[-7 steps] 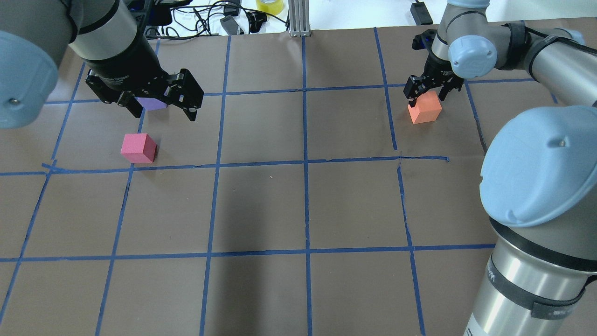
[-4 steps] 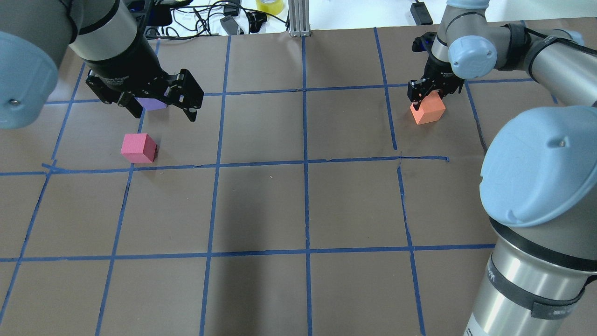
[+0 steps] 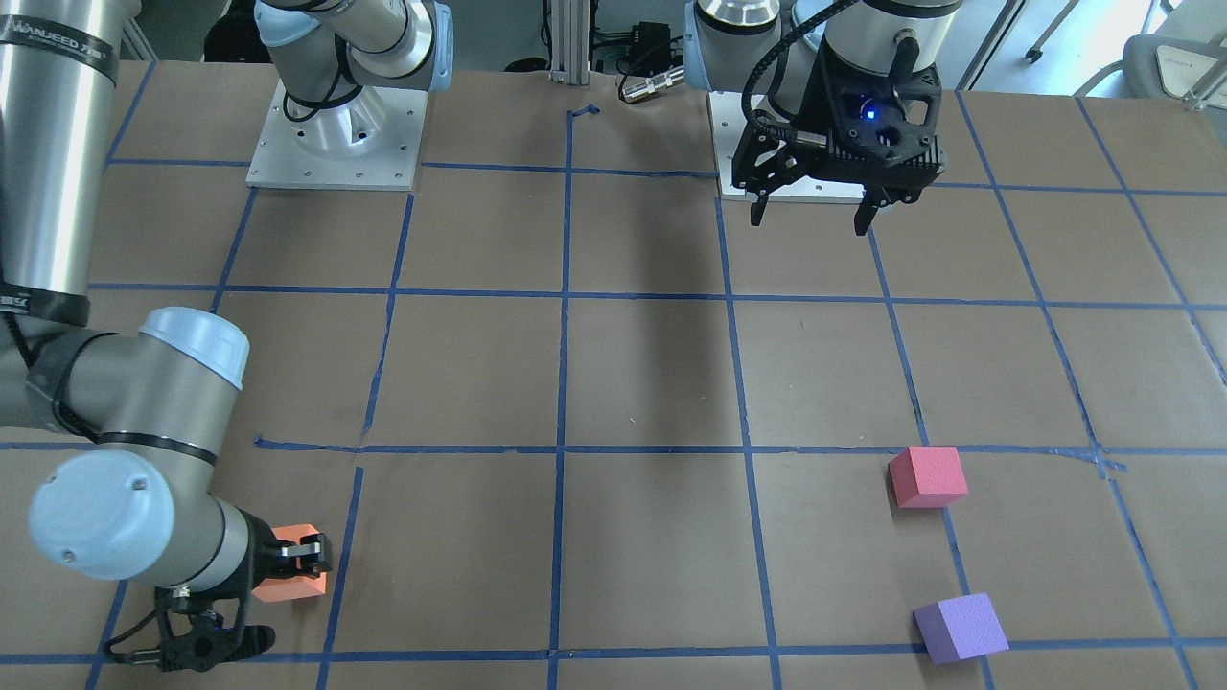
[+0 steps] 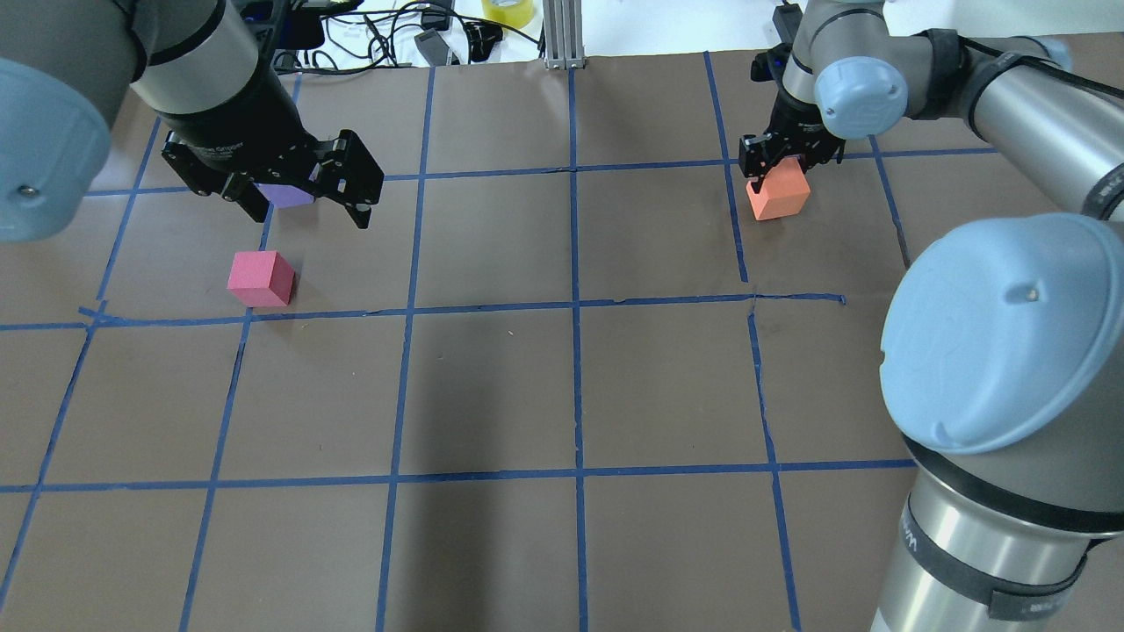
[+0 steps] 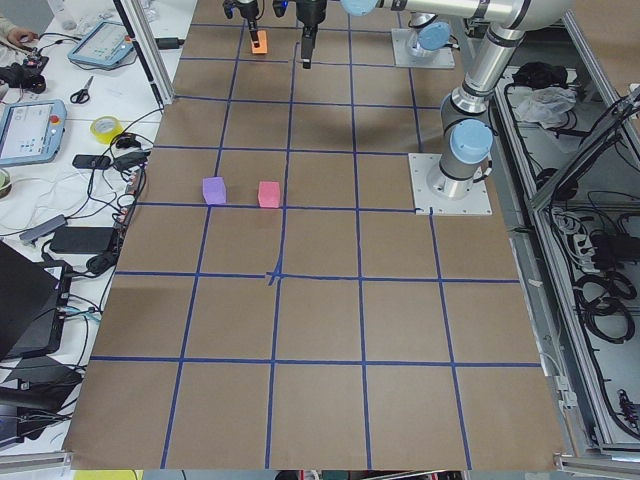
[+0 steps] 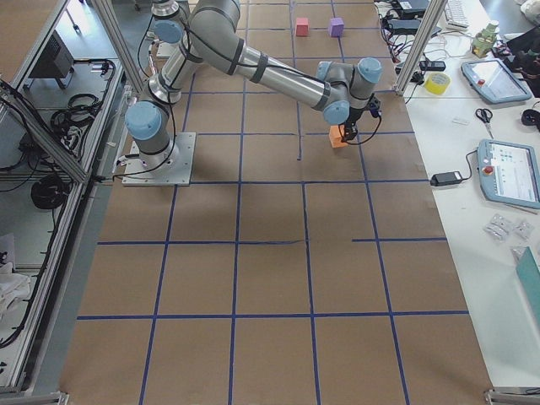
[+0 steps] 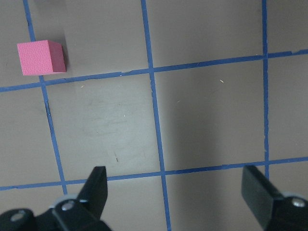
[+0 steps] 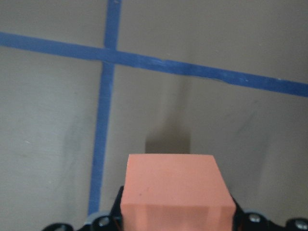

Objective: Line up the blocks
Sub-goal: 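Carry the orange cube toward the table centre and lower it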

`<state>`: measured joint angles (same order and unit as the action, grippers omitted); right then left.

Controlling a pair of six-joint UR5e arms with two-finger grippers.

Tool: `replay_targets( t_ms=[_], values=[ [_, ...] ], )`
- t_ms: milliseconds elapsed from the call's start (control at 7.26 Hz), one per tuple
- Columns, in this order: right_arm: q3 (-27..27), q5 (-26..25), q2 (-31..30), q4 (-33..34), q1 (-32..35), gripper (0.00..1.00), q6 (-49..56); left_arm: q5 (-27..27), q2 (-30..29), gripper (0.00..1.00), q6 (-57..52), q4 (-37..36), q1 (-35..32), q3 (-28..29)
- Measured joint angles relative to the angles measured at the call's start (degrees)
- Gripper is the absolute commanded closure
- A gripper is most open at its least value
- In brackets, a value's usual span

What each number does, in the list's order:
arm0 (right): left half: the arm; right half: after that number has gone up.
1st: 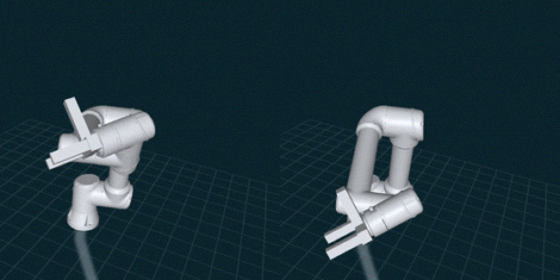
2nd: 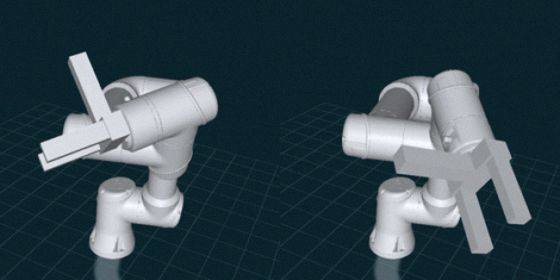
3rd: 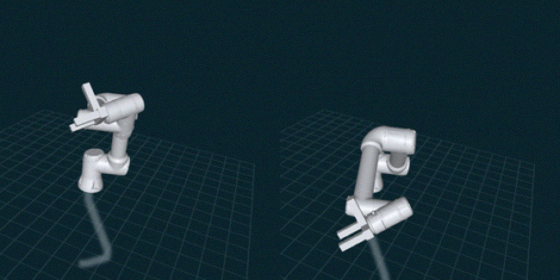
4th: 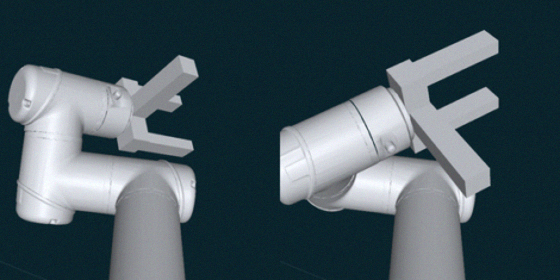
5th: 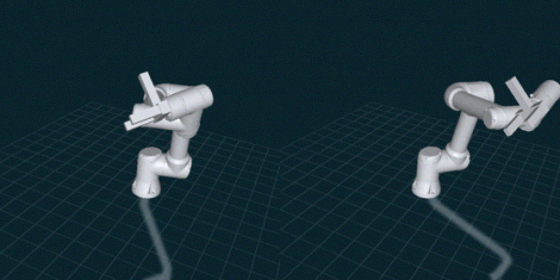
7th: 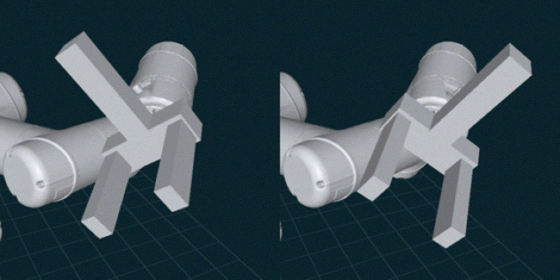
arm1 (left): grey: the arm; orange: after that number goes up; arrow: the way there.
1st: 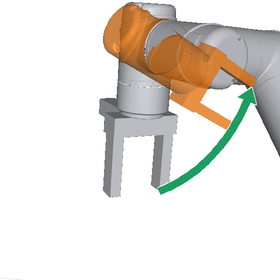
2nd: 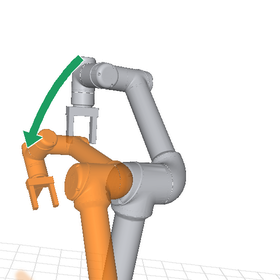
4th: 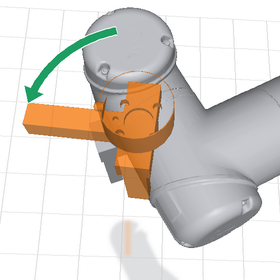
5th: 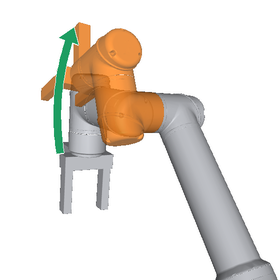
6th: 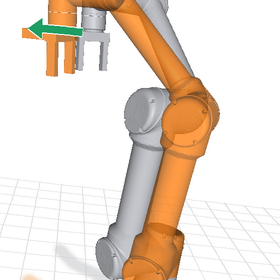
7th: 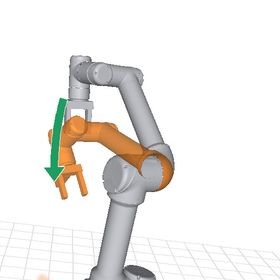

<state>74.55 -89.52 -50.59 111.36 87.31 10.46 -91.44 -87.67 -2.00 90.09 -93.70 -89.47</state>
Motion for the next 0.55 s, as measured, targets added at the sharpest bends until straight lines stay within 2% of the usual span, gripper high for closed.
replay_targets(
  t_ms=[138,275,551],
  values=[
    [-2.6,1.1,0.8,0.0,3.2,0.90,-6.6,-0.1,0.0,0.00,-0.2,0.0,0.1,0.0],
    [-5.7,2.3,2.1,0.0,6.1,0.95,-12.8,-0.2,0.1,0.00,-0.4,0.0,0.4,0.1],
    [-12.7,3.4,5.7,-0.1,12.0,0.92,-24.9,-0.3,0.1,0.00,-0.6,0.0,1.2,0.3]
  ],
)
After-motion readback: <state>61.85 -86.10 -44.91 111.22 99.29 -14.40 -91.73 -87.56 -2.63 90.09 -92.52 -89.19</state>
